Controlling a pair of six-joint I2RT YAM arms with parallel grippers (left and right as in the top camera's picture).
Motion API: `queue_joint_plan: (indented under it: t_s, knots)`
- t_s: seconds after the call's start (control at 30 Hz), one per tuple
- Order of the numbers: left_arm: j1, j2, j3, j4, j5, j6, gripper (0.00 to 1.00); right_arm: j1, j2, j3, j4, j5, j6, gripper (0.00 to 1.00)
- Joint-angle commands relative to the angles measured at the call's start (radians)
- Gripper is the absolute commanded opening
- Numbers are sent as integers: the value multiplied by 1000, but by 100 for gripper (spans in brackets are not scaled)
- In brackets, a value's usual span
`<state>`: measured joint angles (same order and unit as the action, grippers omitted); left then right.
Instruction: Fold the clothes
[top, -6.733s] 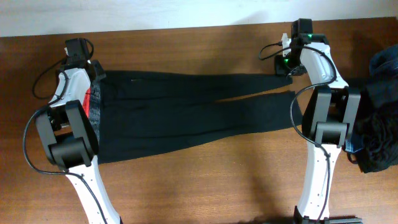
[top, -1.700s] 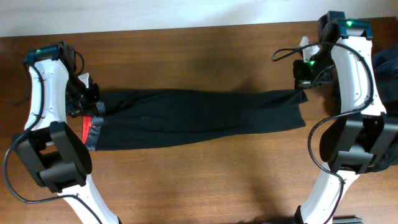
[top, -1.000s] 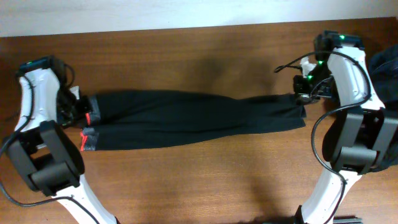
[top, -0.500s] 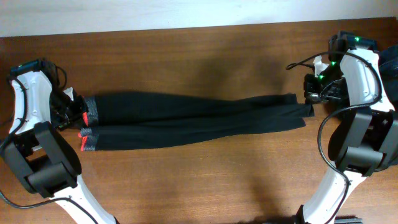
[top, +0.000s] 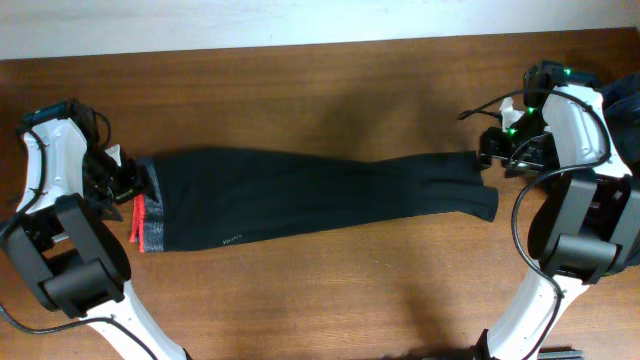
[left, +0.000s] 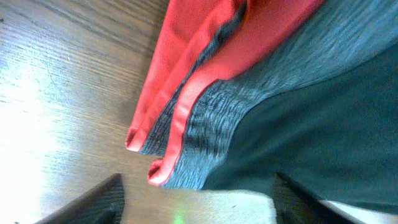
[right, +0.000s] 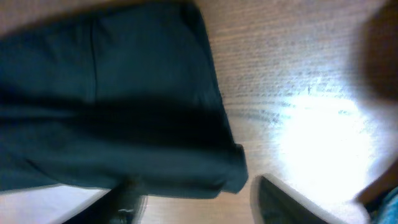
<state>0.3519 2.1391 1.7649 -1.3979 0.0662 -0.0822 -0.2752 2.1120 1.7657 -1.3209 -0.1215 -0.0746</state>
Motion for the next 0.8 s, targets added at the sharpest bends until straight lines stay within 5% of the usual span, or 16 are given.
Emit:
queue_joint_plan:
  t_s: [0.0, 0.23, 0.43, 0.53, 0.63, 0.7, 0.77]
  knots:
    - [0, -29, 14, 8, -2, 8, 84, -1, -40, -4, 14, -2, 5, 91]
    - [-3, -29, 218, -21, 108, 8, 83, -1, -42, 93, 15, -57, 4, 99]
    - [-38, -29, 338, -65, 218, 9, 66, 19, -42, 245, -115, -145, 1, 95]
    - [-79, -27, 307, -47, 196, 9, 41, 53, -41, 248, -148, -147, -36, 92]
    - [-125, -27, 247, 2, 196, 9, 2, 100, -41, 229, -142, -148, -53, 88]
    - [-155, -27, 201, 42, 195, 9, 0, 129, -40, 224, -132, -148, -52, 80]
    - [-179, -27, 147, 95, 186, 9, 0, 156, -39, 220, -119, -148, -51, 52]
